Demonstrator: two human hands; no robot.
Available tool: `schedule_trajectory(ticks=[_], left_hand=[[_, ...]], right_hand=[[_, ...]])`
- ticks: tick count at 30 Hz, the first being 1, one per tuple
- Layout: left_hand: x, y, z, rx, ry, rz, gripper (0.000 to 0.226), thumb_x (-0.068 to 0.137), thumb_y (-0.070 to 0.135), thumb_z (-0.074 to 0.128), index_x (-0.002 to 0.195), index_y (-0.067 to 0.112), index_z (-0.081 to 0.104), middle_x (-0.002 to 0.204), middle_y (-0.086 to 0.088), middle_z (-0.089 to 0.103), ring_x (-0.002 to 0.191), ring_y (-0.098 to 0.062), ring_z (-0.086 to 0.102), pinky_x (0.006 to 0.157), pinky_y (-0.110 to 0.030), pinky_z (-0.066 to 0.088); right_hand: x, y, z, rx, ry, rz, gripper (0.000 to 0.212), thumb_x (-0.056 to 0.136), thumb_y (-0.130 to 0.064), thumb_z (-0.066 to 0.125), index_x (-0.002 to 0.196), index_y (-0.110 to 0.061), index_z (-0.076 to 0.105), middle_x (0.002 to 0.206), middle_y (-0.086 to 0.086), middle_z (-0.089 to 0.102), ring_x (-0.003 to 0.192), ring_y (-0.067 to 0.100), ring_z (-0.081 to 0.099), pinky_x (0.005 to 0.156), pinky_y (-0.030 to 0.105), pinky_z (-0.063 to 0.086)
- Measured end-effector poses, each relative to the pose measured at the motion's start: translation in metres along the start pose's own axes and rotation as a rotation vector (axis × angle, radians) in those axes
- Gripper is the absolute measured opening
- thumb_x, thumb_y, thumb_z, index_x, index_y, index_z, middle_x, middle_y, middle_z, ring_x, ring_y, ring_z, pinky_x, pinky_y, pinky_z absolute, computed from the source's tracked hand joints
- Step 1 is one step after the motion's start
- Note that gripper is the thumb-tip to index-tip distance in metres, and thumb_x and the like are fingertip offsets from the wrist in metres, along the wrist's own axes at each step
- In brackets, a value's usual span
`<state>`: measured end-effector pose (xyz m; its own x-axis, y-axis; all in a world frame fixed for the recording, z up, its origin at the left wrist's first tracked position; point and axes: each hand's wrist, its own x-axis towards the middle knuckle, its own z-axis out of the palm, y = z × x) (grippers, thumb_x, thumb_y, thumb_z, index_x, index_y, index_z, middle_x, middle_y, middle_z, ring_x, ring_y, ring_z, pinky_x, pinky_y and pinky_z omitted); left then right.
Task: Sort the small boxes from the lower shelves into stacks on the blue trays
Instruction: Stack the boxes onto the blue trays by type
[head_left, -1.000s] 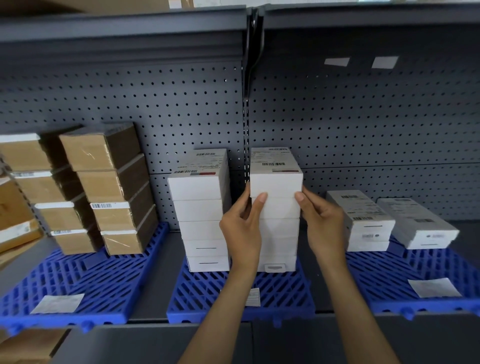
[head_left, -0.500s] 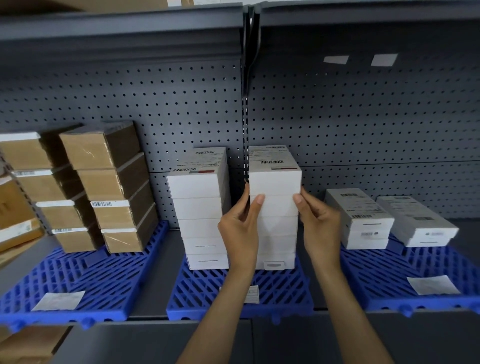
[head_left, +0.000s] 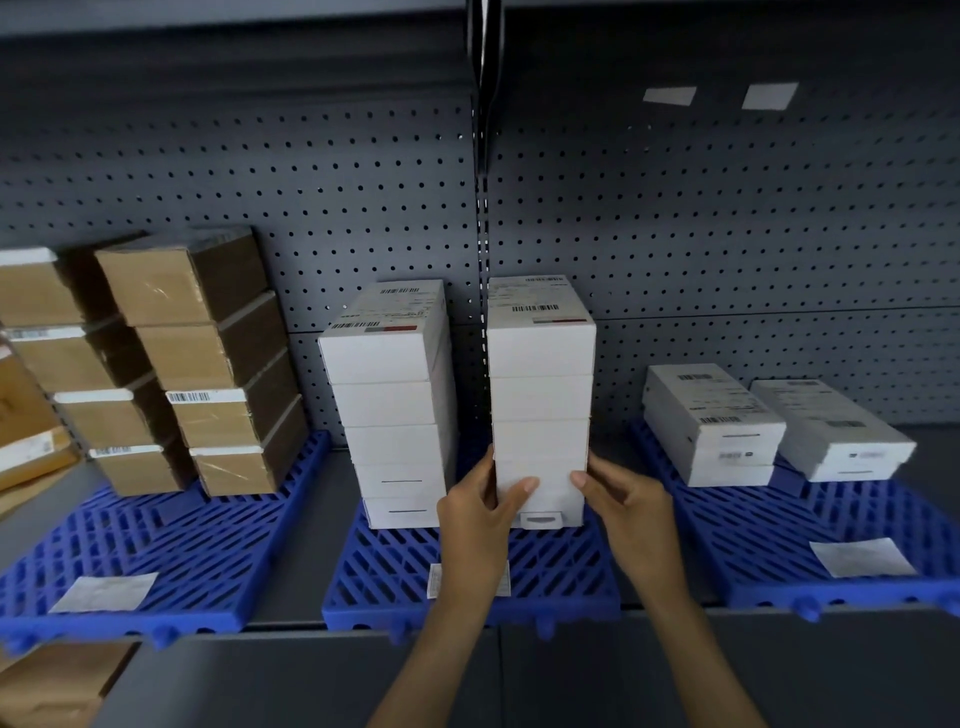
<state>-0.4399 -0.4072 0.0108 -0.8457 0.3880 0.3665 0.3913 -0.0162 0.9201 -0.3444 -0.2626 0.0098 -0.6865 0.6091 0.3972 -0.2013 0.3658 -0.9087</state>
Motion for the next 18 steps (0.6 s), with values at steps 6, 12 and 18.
schedule_trajectory(ticks=[6,12,18], left_hand=[[-0.005,-0.013,0.002,0.072,0.016,-0.013,0.046,0.089,0.025,0.077,0.134,0.016,0.066,0.11,0.019,0.075,0.099,0.002,0.071,0.092,-0.029,0.059],[0.001,-0.015,0.002,0.113,0.022,-0.013,0.046,0.088,0.025,0.078,0.132,0.016,0.068,0.11,0.013,0.076,0.097,0.0,0.072,0.09,-0.03,0.06],[0.003,-0.016,0.003,0.146,0.037,-0.01,0.044,0.088,0.024,0.079,0.13,0.016,0.069,0.108,0.011,0.076,0.094,0.001,0.072,0.087,-0.029,0.061]], right_hand=[[-0.004,0.017,-0.002,-0.108,-0.02,0.009,0.042,0.09,-0.016,0.075,0.127,-0.034,0.067,0.112,-0.021,0.074,0.106,0.002,0.07,0.094,0.037,0.059],[0.001,0.019,-0.001,-0.111,-0.021,-0.017,0.039,0.091,-0.015,0.074,0.126,-0.029,0.069,0.111,-0.023,0.074,0.105,0.001,0.07,0.092,0.029,0.058],[0.0,0.022,0.001,-0.132,0.002,-0.055,0.039,0.091,-0.013,0.074,0.128,-0.023,0.07,0.11,-0.027,0.073,0.103,-0.003,0.07,0.088,0.018,0.056]])
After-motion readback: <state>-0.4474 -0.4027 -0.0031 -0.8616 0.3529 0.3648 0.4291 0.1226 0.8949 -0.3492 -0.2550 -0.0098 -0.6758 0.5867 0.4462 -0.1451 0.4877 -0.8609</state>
